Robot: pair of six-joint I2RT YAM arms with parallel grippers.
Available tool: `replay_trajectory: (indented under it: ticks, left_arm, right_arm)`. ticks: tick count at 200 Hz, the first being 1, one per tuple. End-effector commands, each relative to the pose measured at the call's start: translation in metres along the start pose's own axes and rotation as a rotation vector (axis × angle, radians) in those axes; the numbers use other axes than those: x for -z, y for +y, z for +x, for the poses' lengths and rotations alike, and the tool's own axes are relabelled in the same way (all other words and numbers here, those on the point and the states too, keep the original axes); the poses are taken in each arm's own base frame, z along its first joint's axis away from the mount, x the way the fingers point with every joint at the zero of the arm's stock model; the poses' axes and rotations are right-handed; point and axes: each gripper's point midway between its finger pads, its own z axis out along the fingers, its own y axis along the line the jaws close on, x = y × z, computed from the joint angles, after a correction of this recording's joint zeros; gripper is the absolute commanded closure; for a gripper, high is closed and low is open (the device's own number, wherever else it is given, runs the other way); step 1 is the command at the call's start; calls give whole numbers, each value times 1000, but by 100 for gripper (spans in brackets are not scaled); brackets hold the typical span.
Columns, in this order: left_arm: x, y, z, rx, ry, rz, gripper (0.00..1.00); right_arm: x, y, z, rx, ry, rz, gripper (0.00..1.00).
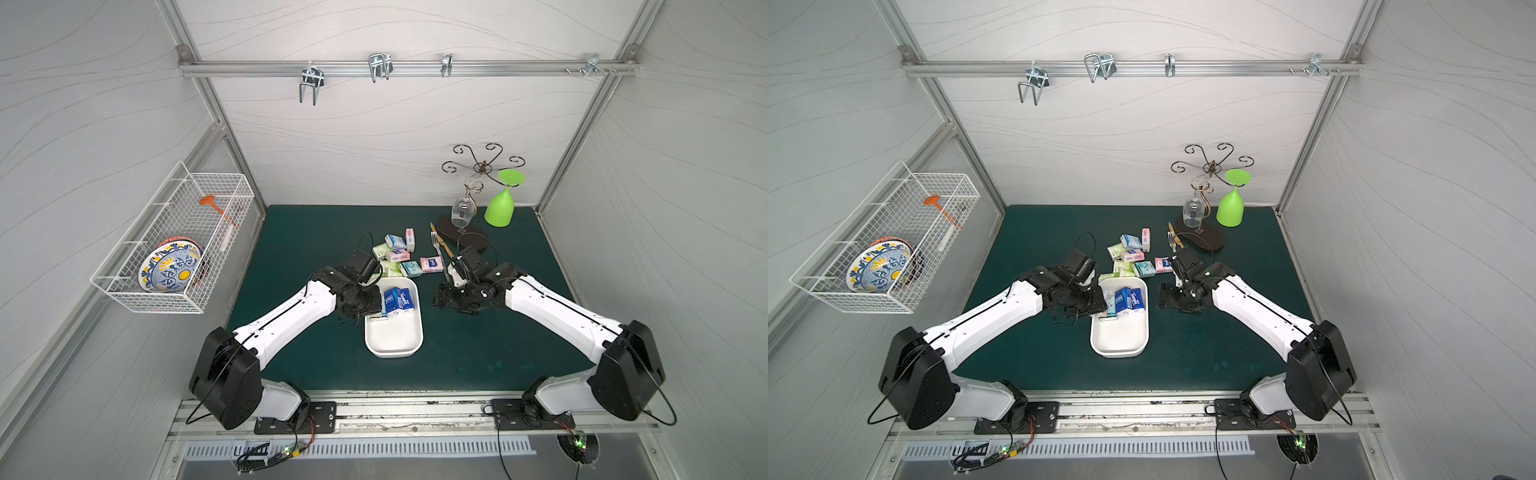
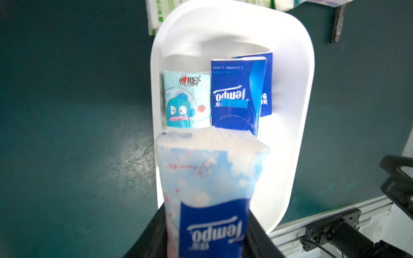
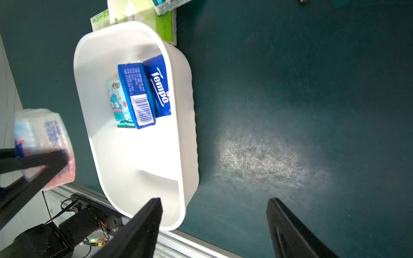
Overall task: Put the pocket tissues into the storage box
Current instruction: Place the pocket tissues in the storage box.
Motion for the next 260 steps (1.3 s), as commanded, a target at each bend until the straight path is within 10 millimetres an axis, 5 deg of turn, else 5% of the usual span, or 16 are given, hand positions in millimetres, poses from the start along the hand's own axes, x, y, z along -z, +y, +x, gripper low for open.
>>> replay_trajectory:
  ticks: [1,56,165,260]
  left_arm:
    - [-5,-10,-20,32,-57,-9,57]
    - [-25,-25,-32,-31,-67,-87,57]
    - [-47,-6,-38,-50,-75,-225,54]
    - [-17,-17,-44,-66,-148,-171,37]
  right_arm:
    - [10,-2,4,1,-14,10,20]
    - [12,-2,3,9,-14,16,20]
    - [9,-11,8,4,-6,39,20]
    - [4,-9,-3,48,-20,54,20]
